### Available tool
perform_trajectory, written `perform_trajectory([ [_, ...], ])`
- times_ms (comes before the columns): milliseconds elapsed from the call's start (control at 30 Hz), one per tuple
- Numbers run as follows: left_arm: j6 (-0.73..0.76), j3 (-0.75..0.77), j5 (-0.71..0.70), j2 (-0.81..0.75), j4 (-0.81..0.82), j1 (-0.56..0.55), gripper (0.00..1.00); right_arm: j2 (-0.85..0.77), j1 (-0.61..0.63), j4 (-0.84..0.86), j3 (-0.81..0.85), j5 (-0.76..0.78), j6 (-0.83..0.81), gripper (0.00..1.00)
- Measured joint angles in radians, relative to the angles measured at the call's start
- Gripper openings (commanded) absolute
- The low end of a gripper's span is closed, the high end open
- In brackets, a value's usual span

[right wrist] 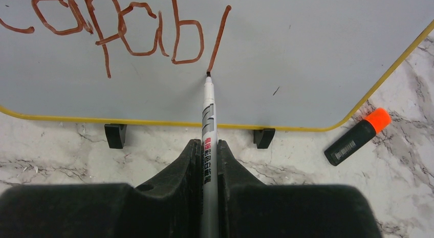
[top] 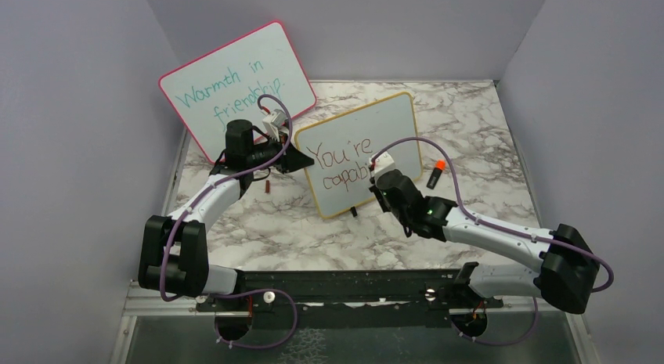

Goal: Write a sentence on the whiteboard

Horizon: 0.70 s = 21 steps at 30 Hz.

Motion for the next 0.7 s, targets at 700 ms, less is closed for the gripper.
perform_trajectory([
  [700, 0.003, 0.008, 0.000, 0.000, -0.015, 0.000, 0.00, -0.067, -0.043, 0.048, -0.047, 0.010, 0.004, 0.01],
])
